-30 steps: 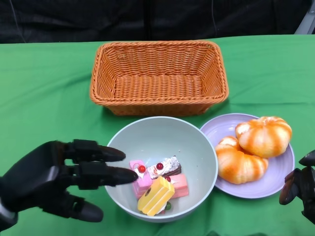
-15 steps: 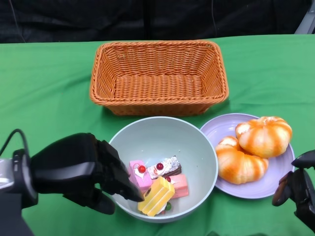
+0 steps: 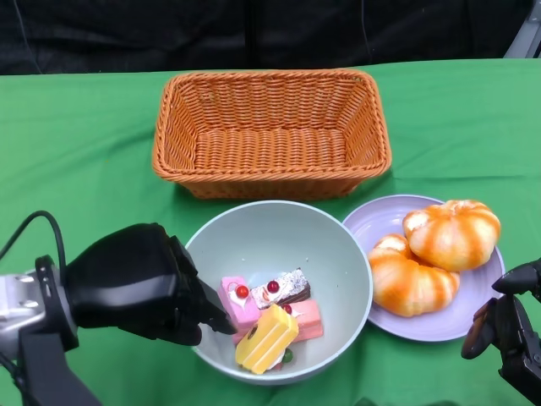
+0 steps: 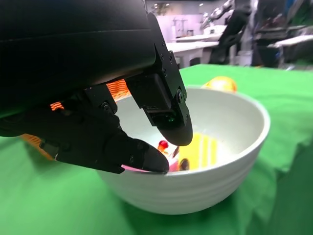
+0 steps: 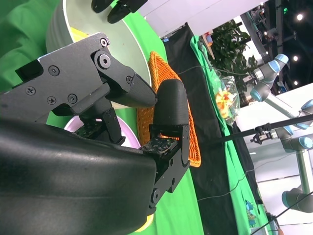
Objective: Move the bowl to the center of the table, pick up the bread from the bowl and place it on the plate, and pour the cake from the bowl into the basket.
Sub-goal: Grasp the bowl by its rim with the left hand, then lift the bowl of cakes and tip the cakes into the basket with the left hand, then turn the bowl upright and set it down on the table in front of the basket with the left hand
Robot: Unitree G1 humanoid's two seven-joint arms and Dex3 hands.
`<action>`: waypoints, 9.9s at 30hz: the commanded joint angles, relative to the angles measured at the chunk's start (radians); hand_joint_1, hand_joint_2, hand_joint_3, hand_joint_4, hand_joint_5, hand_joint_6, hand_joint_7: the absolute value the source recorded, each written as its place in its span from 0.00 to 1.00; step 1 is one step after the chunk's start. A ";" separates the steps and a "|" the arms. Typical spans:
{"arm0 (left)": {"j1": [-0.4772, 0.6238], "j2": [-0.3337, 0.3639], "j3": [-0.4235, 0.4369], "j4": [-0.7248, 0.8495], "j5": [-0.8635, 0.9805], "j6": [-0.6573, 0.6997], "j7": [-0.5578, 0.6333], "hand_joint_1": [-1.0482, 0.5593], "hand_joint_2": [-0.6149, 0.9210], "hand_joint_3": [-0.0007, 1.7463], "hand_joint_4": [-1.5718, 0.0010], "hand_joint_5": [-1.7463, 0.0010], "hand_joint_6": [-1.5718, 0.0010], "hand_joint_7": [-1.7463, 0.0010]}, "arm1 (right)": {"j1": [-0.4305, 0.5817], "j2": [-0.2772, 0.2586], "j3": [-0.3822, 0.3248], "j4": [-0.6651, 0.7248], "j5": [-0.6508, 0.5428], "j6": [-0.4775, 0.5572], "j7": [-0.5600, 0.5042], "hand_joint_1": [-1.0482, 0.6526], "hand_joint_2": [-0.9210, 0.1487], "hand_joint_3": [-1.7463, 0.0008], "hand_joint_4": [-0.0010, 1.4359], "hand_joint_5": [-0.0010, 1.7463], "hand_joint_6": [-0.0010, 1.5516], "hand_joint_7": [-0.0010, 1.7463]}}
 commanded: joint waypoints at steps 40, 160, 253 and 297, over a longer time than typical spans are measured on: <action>-0.139 0.268 -0.257 0.007 -0.445 -0.079 -0.255 0.16 0.97 0.00 0.48 0.99 0.55 1.00 | -0.009 -0.007 -0.005 -0.008 -0.033 0.031 -0.030 0.55 0.23 0.42 0.46 1.00 0.38 0.86; -0.477 -0.544 0.184 0.215 -1.509 1.090 -0.805 0.52 0.77 0.63 0.51 0.00 0.54 0.15 | -0.092 -0.011 -0.018 0.168 -0.051 0.033 0.020 0.59 0.18 0.43 0.43 1.00 0.33 0.88; -0.049 -0.133 0.347 0.345 -0.582 -0.381 -0.646 0.62 0.72 0.55 0.51 0.01 0.45 0.27 | -0.097 -0.020 -0.026 0.154 -0.051 0.072 0.011 0.58 0.17 0.46 0.44 1.00 0.35 0.86; -0.179 0.126 -0.450 0.460 -0.132 -0.065 0.476 0.00 1.00 0.16 0.82 1.00 0.84 1.00 | -0.087 -0.021 -0.026 0.146 -0.064 0.072 0.018 0.57 0.19 0.44 0.44 1.00 0.36 0.86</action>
